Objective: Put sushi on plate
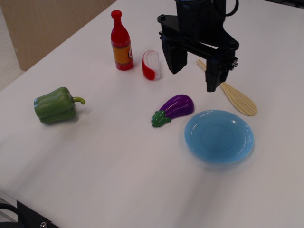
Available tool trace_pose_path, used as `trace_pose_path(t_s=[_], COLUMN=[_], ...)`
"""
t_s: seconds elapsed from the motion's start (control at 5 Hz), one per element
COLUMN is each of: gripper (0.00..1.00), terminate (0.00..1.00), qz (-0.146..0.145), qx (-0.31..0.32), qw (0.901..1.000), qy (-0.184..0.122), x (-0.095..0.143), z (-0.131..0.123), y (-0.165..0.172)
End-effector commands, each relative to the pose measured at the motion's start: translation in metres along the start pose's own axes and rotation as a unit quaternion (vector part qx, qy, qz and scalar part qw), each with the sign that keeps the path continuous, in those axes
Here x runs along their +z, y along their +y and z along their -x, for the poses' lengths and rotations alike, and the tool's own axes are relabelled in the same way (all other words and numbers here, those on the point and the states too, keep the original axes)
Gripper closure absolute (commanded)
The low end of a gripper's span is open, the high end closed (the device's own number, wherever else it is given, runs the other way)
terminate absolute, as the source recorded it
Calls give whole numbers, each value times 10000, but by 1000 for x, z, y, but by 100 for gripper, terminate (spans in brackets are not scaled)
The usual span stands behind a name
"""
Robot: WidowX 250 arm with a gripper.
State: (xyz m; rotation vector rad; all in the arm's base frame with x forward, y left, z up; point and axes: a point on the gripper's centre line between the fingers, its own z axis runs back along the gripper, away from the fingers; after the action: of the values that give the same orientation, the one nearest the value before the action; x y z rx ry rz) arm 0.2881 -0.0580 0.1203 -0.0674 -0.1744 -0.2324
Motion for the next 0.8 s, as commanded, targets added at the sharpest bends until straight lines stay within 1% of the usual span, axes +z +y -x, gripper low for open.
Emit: trace_pose_path(t_s=[0.0,0.2,0.4,0.6], gripper=[0,0,0,0], terminate=[0,0,0,0], qz=[0,4,-128,-490], qx=[0,213,591,1369], qw=[10000,9998,9979,9886], qy=[0,-49,-227,-378], x=[0,0,-1,-2], z=[0,-5,-15,-28], y=[0,4,21,46])
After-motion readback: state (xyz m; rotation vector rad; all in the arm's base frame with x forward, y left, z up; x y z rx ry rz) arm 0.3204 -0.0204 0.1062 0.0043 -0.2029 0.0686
